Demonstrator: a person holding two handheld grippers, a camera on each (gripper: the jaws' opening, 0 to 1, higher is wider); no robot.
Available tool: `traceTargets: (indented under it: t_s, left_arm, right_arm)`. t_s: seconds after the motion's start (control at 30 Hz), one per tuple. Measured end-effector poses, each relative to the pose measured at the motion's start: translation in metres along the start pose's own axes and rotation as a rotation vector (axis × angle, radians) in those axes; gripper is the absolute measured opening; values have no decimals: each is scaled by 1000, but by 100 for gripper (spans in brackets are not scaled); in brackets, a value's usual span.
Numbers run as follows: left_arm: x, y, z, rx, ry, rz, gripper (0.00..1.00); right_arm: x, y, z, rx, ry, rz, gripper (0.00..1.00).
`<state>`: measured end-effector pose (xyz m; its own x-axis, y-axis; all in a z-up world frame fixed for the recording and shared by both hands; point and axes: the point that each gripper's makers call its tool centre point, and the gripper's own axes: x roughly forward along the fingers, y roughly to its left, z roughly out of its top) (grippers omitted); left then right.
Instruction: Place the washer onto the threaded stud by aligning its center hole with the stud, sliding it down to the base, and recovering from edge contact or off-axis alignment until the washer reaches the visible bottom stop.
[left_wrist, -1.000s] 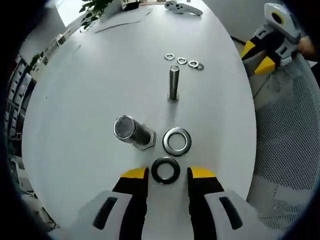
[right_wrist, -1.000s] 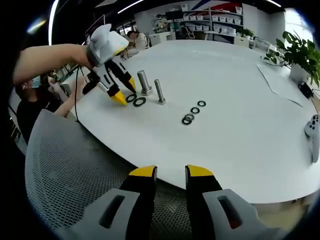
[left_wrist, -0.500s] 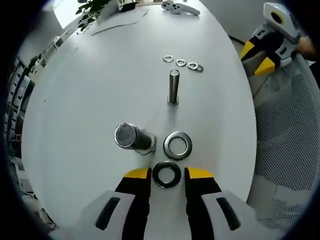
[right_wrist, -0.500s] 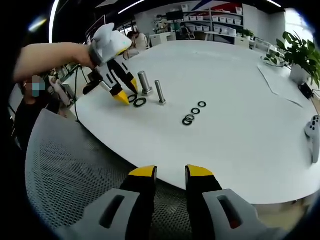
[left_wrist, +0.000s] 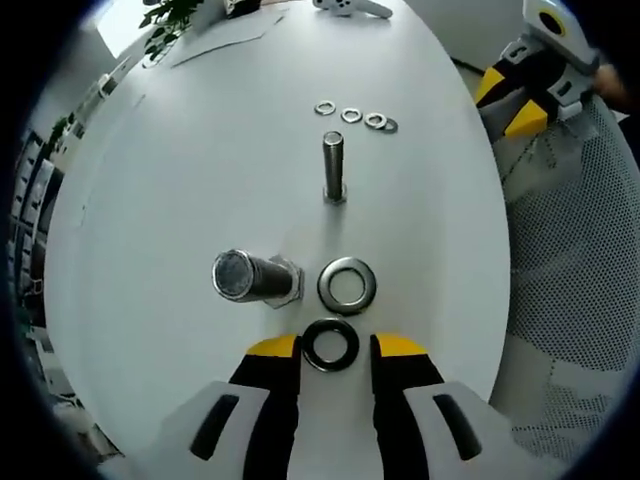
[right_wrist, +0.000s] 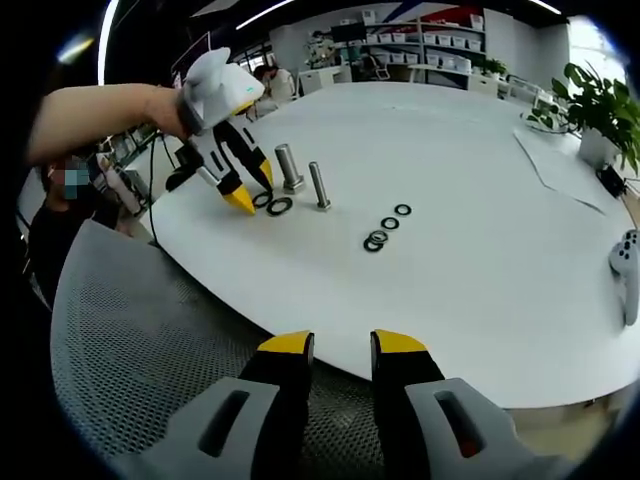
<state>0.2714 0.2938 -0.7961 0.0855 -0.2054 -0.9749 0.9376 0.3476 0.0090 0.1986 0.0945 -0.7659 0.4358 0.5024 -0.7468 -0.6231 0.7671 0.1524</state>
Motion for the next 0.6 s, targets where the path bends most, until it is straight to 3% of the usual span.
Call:
traceTargets:
  t_s: [0.53,0.6]
  left_arm:
    - [-1,-2,-2,-46,17,2,27]
    - [0,-4,-2,-6,29,1,29]
  right_arm:
    - [0,0,0,1,0,-2,26]
    - [0,0,0,0,2,-1,26]
